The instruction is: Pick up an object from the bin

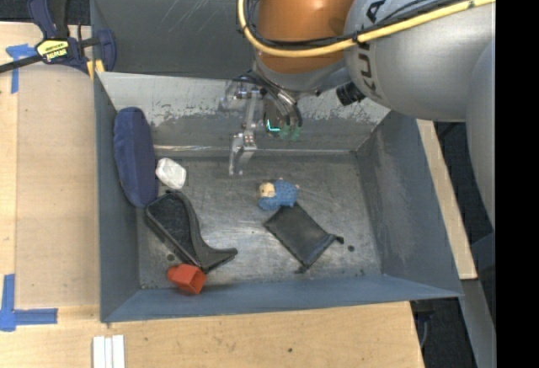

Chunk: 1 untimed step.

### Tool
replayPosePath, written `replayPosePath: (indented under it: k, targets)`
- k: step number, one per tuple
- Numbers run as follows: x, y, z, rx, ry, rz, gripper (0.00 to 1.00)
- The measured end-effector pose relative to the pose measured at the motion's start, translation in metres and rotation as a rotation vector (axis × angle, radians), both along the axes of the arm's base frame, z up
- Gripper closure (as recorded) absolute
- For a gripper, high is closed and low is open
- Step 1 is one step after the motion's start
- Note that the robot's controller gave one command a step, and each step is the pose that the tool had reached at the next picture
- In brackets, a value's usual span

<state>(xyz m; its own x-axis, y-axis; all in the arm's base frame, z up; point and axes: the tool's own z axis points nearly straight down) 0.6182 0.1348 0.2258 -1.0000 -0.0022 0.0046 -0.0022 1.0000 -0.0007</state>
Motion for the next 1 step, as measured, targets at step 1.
replayPosePath:
  k: [1]
  targets:
    - [-0.0088,-0.0796,-0.1340,-0.001,0.000,0.130,0.00]
